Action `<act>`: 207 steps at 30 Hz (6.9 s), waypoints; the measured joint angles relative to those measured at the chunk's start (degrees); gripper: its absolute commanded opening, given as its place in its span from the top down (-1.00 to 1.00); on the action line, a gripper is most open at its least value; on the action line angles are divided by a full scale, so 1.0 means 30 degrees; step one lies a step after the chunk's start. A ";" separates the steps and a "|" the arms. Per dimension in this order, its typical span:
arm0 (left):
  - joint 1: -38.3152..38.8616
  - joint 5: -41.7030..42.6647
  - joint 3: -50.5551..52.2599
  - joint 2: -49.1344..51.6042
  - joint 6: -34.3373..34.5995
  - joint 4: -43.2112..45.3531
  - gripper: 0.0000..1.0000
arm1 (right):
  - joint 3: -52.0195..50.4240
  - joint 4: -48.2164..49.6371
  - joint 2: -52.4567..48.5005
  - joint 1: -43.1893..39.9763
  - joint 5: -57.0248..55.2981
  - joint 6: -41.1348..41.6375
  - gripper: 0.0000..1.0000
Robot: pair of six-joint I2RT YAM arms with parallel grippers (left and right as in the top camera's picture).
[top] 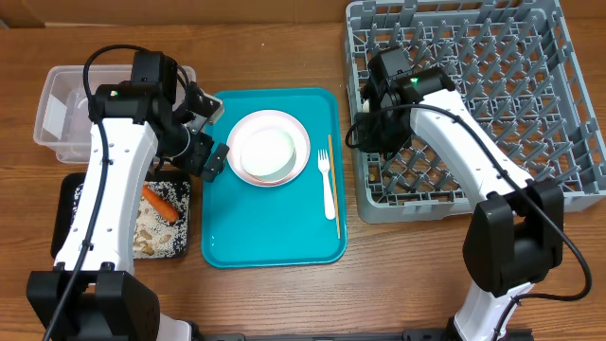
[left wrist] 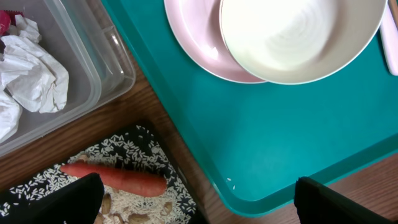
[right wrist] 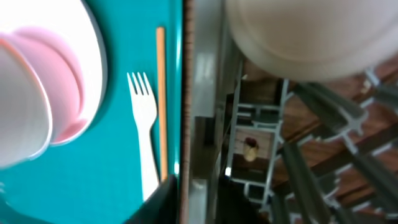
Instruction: Sort waste into correct bins and load items into the dishwasher
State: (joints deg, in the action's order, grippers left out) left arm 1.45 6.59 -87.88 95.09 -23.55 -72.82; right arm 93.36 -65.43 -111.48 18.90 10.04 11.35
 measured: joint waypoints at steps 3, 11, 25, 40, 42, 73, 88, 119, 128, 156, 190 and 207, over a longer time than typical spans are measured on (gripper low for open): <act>0.0000 0.0000 0.0000 0.0000 0.0000 -0.0007 -1.00 | -0.0007 -0.0160 0.0000 0.0036 0.0015 -0.0073 0.16; 0.0000 0.0000 0.0000 0.0000 0.0000 -0.0007 -1.00 | 0.0146 -0.0321 0.0000 0.0080 0.0007 -0.0146 0.08; 0.0000 0.0000 0.0000 0.0000 0.0000 -0.0007 -1.00 | 0.2732 -0.0918 0.0823 0.0277 0.4699 -0.0306 -0.99; 0.0000 0.0000 0.0000 0.0000 0.0000 -0.0007 -1.00 | 0.2004 0.3089 0.0823 0.3949 0.1144 0.2310 -0.45; 0.0000 0.0000 0.0000 0.0000 0.0000 -0.0007 -1.00 | 0.1690 0.3402 0.0823 0.4692 -0.0138 0.2688 -0.40; 0.0000 -0.0007 0.0000 0.0000 0.0000 -0.0007 -1.00 | 0.1406 0.4437 -0.2514 0.6586 -0.4590 0.3723 0.87; 0.0000 0.0000 0.0000 0.0000 0.0000 -0.0007 -0.99 | 0.1406 0.4816 -0.2514 0.6499 -0.3475 0.3708 0.44; 0.0000 0.0000 0.0000 0.0000 0.0000 -0.0007 -1.00 | 0.0240 0.6951 -0.2688 0.6360 -0.4787 0.3701 0.53; 0.0000 0.0000 0.0000 0.0000 0.0000 -0.0007 -0.99 | 0.0240 0.7249 -0.2688 0.6360 -0.4845 0.3701 0.53; 0.0000 0.0000 0.0000 0.0000 0.0000 -0.0007 -1.00 | -0.0233 0.7541 -0.2688 0.6360 -0.4845 0.3694 0.53; 0.0000 0.0000 0.0000 0.0000 0.0000 -0.0007 -1.00 | -0.0780 0.7817 -0.2688 0.6353 -0.4867 0.3687 0.56; 0.0000 0.0000 0.0000 0.0000 0.0000 -0.0007 -1.00 | -0.0780 0.7803 -0.2681 0.6360 -0.4918 0.3621 0.74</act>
State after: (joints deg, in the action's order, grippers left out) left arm 1.45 6.59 -87.88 95.09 -23.55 -72.84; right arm 91.02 -42.02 -119.52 37.98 -4.71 22.22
